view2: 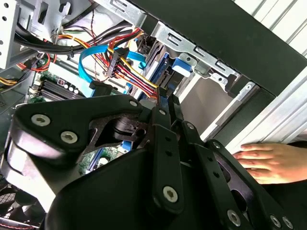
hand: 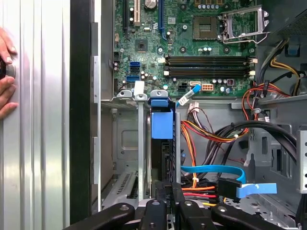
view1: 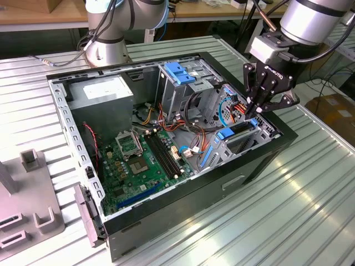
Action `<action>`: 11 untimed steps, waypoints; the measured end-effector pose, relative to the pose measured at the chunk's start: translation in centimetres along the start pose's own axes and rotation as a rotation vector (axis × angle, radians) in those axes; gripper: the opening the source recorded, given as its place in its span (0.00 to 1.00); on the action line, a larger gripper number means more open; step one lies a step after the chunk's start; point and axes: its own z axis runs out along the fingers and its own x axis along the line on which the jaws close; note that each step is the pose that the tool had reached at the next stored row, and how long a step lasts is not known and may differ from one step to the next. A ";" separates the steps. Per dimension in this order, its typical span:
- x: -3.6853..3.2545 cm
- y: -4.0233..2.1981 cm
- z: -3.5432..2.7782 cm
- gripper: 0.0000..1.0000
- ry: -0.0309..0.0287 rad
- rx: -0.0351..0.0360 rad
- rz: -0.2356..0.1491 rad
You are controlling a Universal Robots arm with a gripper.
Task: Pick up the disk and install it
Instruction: 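Insert the first disk wire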
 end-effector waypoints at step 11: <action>-0.01 0.00 0.98 0.16 -0.0175 -0.0002 0.000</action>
